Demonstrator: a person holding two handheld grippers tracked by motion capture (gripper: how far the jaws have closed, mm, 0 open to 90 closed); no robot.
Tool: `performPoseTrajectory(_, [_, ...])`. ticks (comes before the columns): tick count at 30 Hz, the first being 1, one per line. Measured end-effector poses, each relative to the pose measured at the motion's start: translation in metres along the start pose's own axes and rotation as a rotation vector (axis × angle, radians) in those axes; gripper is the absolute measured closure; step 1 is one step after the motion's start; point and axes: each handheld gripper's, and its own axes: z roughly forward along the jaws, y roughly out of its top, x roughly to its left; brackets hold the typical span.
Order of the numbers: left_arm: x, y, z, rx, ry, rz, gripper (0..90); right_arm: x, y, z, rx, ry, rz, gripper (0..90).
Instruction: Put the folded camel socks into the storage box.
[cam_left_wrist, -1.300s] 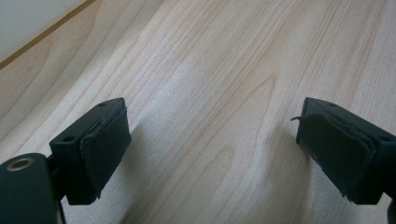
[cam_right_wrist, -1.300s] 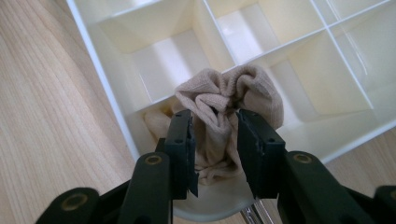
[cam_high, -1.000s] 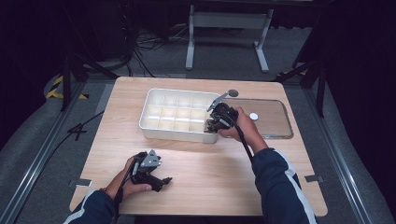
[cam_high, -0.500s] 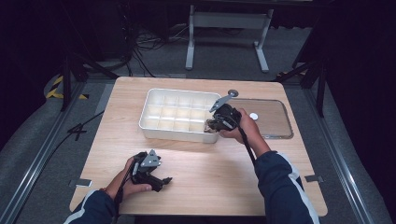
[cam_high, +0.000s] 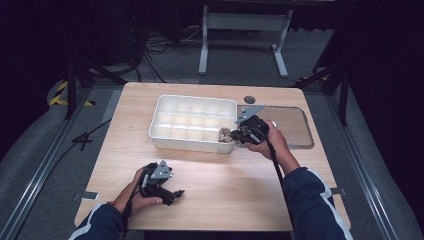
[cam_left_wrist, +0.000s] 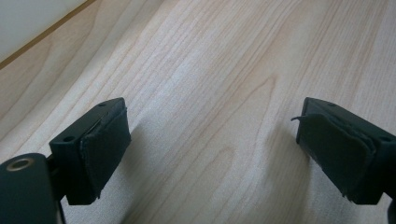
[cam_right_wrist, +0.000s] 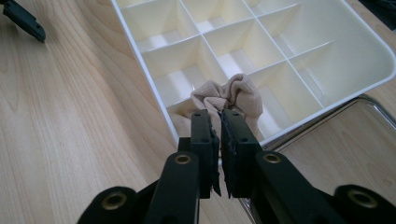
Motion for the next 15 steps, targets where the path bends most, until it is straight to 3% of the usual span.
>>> performPoseTrajectory(9, [0.000, 0.000, 0.000, 0.000, 0.000, 0.000, 9.8, 0.011, -0.005, -0.021, -0.050, -0.021, -0.023, 75.2])
performPoseTrajectory(15, [0.000, 0.000, 0.000, 0.000, 0.001, 0.000, 9.8, 0.018, -0.013, -0.031, -0.066, -0.038, -0.024, 65.2])
